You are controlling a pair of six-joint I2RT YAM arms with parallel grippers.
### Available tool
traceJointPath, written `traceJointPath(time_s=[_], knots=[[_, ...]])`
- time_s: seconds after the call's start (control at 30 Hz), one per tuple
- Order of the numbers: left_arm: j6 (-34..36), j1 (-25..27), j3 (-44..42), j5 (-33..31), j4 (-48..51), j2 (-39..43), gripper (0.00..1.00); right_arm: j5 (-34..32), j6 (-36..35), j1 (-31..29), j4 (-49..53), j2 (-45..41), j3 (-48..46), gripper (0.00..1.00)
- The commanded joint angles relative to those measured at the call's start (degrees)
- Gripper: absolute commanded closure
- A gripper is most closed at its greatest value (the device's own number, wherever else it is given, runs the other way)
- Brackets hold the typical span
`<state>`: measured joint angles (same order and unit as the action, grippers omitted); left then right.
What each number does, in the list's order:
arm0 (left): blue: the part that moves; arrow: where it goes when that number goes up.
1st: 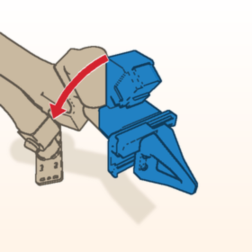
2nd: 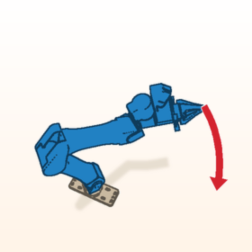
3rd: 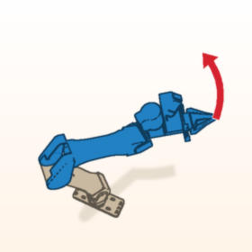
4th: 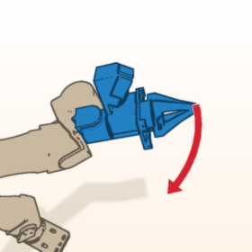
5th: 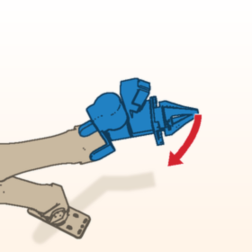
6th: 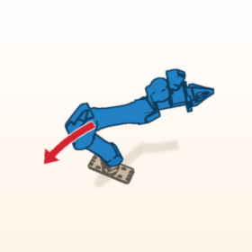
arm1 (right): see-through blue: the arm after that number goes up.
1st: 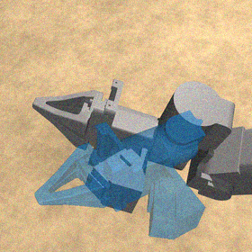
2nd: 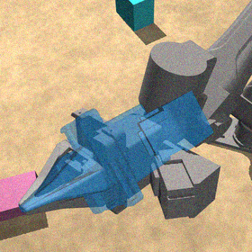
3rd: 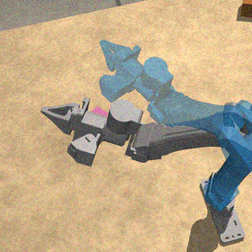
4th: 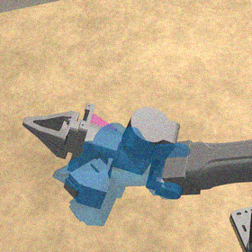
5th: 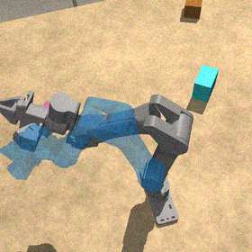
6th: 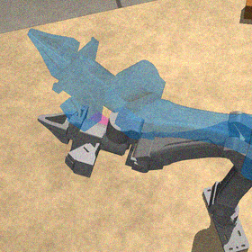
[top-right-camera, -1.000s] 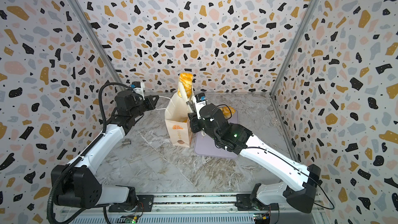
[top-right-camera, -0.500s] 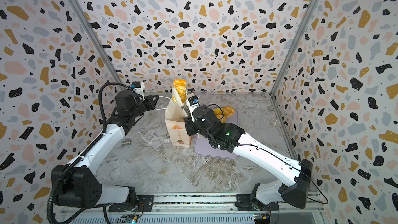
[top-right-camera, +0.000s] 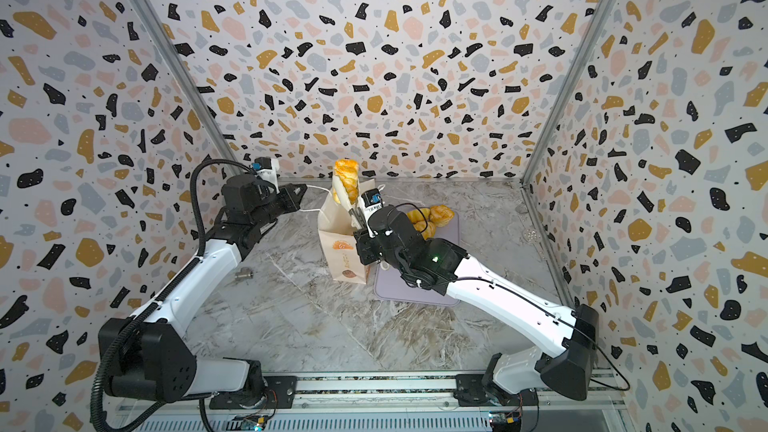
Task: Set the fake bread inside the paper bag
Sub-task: 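Lower the roll into the bag and open the tongs to release it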
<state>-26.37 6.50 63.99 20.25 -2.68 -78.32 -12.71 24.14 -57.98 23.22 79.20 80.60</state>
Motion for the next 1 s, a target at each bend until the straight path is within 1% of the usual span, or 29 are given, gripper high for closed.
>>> traceJointPath(time_s=[0.0, 0.53, 0.6, 0.73, 0.87, 0.97], knots=[[0.1, 0.2, -0.9, 0.0, -1.7, 1.1, 1.0, 0.0, 0.4, -0.2, 0.1, -0.2, 0.1, 0.67], [0.1, 0.2, -0.9, 0.0, -1.7, 1.1, 1.0, 0.1, 0.6, -0.2, 5.5, 3.8, 3.0, 0.66], [0.2, 0.2, -1.0, 0.0, -1.7, 1.1, 1.0, -0.1, 0.7, -0.1, 6.4, 4.4, 3.6, 0.64], [0.2, 0.2, -0.9, -0.1, -1.8, 1.1, 1.0, -0.7, 1.1, -0.2, 7.6, 5.2, 4.6, 0.55], [0.2, 0.2, -0.9, 0.0, -1.7, 1.0, 1.0, -1.3, 1.3, -0.2, 7.5, 4.8, 4.7, 0.49], [0.2, 0.2, -0.9, 0.0, -1.7, 1.1, 1.0, -1.7, 1.3, -0.1, 7.1, 4.1, 4.6, 0.48]])
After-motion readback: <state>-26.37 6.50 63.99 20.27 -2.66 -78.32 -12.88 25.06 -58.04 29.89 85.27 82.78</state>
